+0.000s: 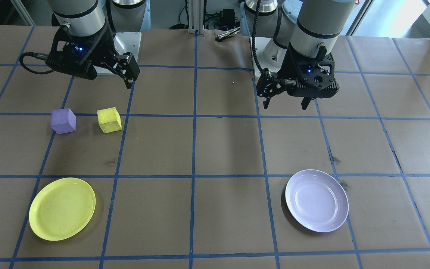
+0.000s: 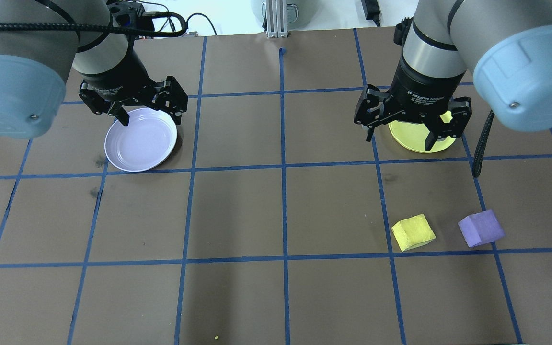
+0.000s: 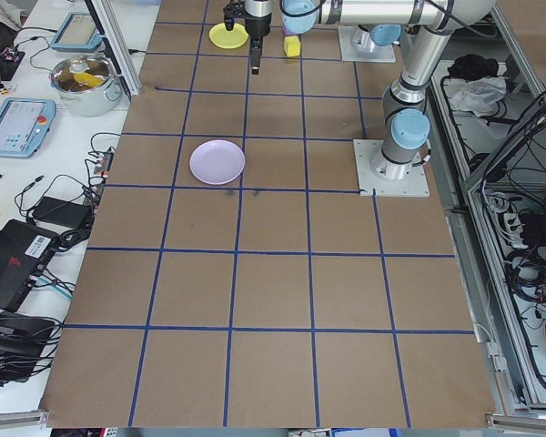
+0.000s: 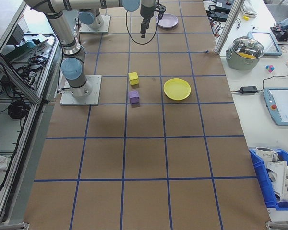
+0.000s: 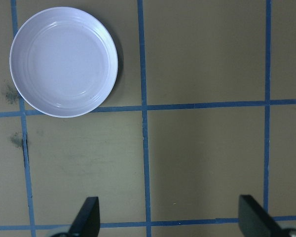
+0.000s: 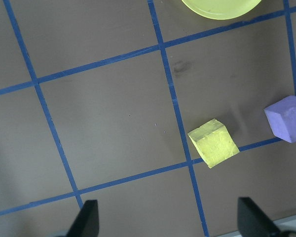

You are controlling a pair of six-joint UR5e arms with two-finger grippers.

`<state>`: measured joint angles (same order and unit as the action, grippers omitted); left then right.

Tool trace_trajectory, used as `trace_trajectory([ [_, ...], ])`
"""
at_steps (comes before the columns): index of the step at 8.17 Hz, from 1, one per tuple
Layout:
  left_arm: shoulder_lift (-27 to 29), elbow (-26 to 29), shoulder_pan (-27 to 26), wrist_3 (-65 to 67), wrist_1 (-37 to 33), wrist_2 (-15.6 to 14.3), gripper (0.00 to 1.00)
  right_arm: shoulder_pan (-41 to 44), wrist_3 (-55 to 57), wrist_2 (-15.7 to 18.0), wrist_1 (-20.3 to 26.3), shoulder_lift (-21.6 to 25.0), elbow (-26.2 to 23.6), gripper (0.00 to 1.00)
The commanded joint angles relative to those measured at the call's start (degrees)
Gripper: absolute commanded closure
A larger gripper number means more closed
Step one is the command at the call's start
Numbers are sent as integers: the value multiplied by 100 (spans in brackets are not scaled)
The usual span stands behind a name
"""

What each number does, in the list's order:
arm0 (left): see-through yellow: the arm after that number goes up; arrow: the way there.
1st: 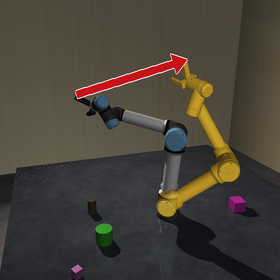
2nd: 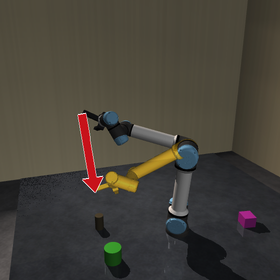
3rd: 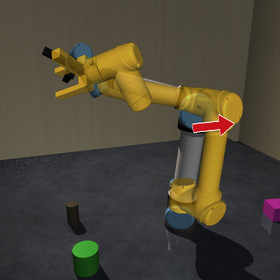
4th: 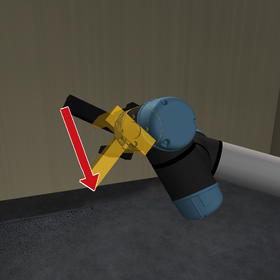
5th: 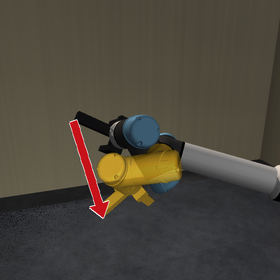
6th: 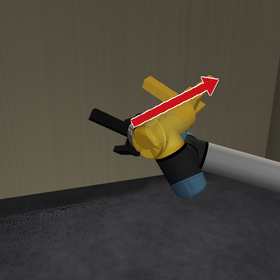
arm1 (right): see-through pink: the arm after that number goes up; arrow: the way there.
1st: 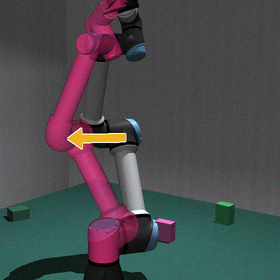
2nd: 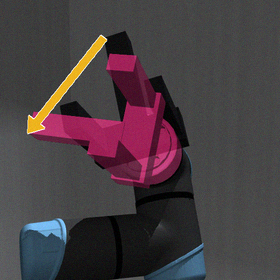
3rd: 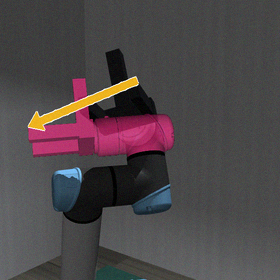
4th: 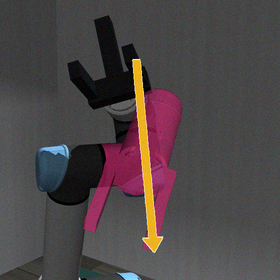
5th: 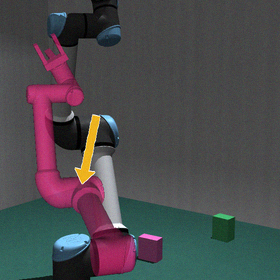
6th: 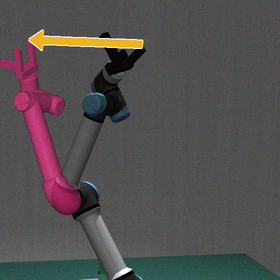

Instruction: Sort blocks by color into plates

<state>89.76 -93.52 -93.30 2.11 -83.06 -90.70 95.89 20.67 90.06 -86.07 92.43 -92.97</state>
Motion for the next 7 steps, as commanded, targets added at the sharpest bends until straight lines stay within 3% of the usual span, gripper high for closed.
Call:
trace_trajectory([
  [1,15,-9,5,0,0,0,0,0,-19,12,3,-23,16,0],
  [5,23,-9,5,-9,0,0,0,-131,-605,91,-50,-102,-37,0],
  [7,58,0,5,-9,9,0,0,-516,-800,126,-15,-243,-299,2],
])
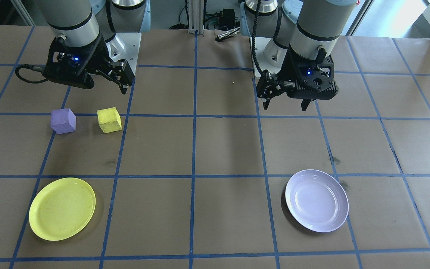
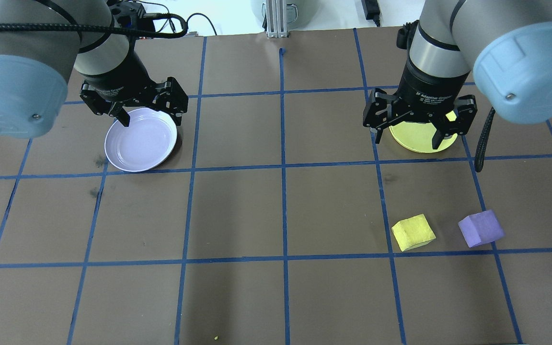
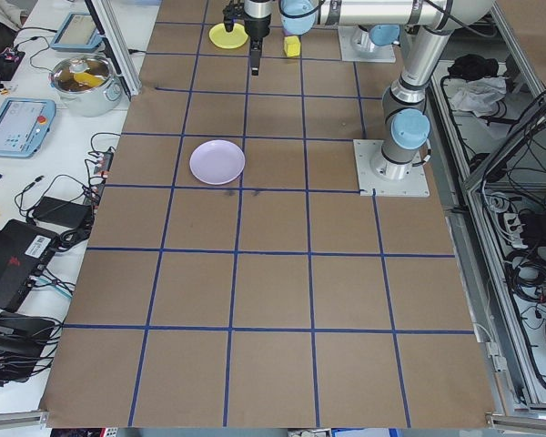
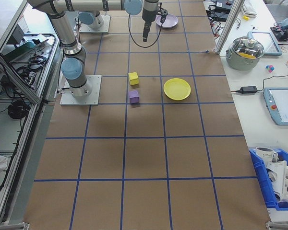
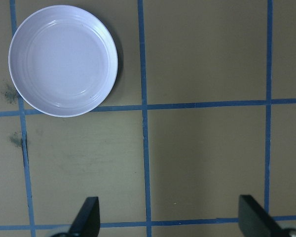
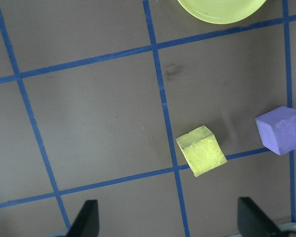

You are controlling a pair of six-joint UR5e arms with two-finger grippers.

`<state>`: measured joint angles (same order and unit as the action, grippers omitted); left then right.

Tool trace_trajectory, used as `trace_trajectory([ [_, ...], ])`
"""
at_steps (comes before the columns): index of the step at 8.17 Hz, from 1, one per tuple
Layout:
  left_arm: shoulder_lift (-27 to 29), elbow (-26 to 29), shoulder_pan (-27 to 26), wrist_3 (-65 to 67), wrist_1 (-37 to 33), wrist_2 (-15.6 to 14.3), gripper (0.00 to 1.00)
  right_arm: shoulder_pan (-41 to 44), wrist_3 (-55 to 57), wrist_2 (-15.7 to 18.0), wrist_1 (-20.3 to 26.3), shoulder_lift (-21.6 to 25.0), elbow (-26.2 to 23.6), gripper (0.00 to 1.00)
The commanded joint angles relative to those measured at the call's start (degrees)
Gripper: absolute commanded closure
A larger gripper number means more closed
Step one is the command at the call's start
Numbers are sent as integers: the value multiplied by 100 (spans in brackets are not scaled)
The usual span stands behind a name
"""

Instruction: Sort blocks by color into plates

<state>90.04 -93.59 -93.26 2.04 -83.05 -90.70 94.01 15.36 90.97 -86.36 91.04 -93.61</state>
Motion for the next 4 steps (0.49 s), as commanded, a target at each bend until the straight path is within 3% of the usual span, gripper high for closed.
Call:
trace_trajectory([
  [1,31,8,1,-2,9,0,0,-644,-741,209,-47,-96,-576,4],
  [2,31,8,1,-2,9,0,0,-926,-1172,376,-334,-78,-971,4],
  [4,40,8,1,-2,9,0,0,-1025,-1465,299,-566,-43,-1701,4],
])
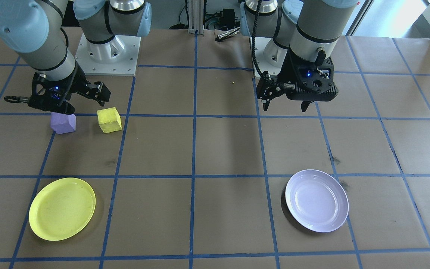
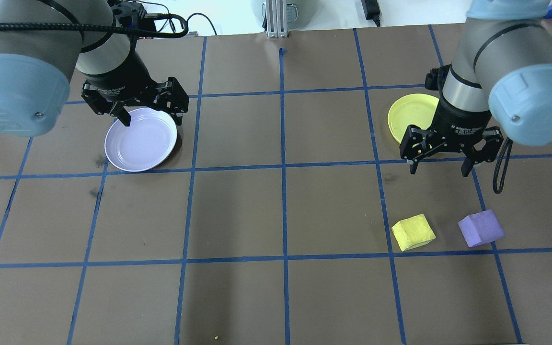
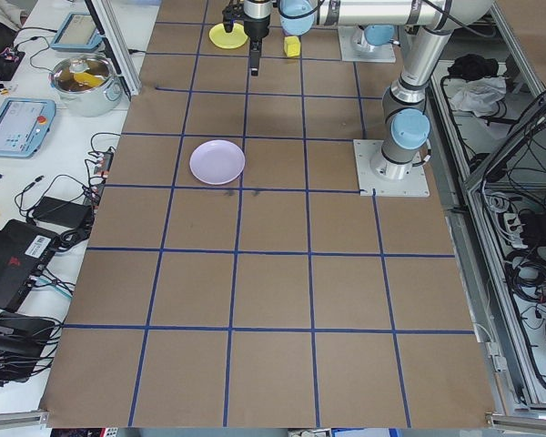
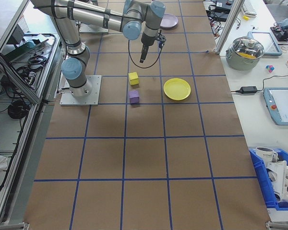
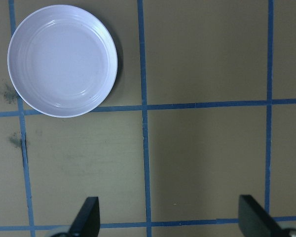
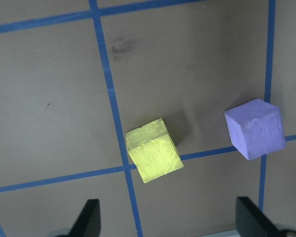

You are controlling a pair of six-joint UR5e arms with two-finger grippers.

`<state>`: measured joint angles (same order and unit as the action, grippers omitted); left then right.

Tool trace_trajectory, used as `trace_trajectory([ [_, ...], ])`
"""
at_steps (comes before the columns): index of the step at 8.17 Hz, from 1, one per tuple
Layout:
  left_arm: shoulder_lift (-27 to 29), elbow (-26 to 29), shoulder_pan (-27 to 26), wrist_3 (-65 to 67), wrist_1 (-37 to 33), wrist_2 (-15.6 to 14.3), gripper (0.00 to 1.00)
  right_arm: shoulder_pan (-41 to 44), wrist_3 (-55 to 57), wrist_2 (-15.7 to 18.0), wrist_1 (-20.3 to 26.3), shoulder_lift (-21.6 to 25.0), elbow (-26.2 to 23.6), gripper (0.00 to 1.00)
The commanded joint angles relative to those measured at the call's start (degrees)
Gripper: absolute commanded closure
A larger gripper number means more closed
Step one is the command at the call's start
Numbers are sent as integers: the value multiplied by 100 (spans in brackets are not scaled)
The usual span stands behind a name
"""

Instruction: Sort blocks by color into plates

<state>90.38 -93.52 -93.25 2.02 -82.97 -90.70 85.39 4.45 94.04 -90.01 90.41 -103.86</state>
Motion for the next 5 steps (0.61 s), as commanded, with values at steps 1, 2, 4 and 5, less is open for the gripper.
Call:
trace_trajectory([
  [1,6,-8,0,0,1,0,0,-155,-680,0,-384,29,-1132,5],
  [2,14,-8,0,0,1,0,0,-146,-944,78,-952,47,-1580,4],
  [4,23,-8,0,0,1,0,0,-146,-1340,289,-2034,-84,-2058,3],
  [5,23,-8,0,0,1,0,0,-146,-1620,299,-2421,-346,-2120,3],
])
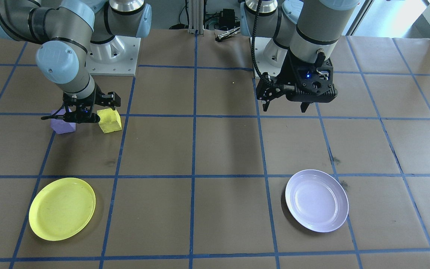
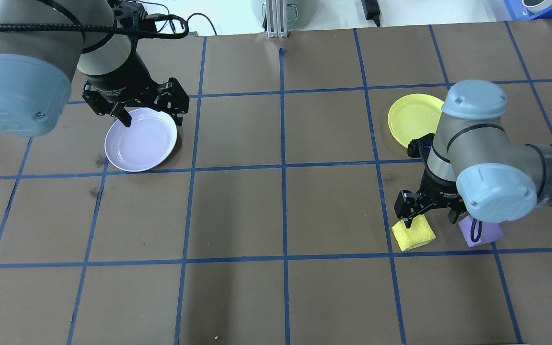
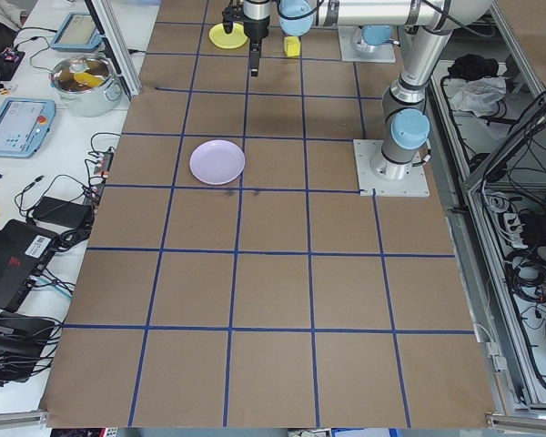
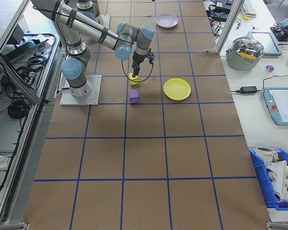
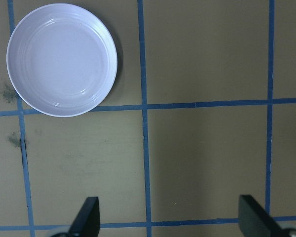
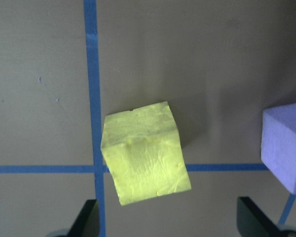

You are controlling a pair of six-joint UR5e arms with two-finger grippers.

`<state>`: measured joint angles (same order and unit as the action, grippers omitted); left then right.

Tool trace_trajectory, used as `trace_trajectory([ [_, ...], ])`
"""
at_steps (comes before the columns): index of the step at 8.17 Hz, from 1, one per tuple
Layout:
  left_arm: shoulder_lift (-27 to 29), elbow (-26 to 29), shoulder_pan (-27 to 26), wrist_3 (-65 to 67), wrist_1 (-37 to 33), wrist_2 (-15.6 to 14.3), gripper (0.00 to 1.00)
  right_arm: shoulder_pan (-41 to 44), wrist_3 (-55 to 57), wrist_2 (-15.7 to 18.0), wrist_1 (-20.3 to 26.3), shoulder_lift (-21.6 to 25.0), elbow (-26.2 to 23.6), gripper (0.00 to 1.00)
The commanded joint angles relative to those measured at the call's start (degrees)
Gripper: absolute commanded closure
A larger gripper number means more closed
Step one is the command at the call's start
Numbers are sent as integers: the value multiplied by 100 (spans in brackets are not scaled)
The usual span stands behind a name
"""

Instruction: Sort blocks by color into plates

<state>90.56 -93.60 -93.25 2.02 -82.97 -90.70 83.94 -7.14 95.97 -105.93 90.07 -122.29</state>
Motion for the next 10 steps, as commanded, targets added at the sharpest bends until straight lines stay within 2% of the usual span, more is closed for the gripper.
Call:
trace_trajectory([
  [1,5,-1,0,0,0,0,0,0,-681,63,-1207,-662,-356,3],
  [2,14,-1,0,0,0,0,0,8,-779,-7,-1245,-892,-330,3],
  [3,23,-1,0,0,0,0,0,8,-920,-312,-1237,-894,-330,3],
  [4,23,-1,0,-9,0,0,0,8,-947,-359,-1246,-894,-313,3],
  [6,40,-1,0,-9,0,9,0,8,-939,-290,-1228,-799,-208,0],
  [8,58,-1,0,-9,9,9,0,8,-921,-272,-678,-622,230,0],
  [10,58,8,0,-9,9,17,0,8,-859,-280,-683,-701,259,0],
])
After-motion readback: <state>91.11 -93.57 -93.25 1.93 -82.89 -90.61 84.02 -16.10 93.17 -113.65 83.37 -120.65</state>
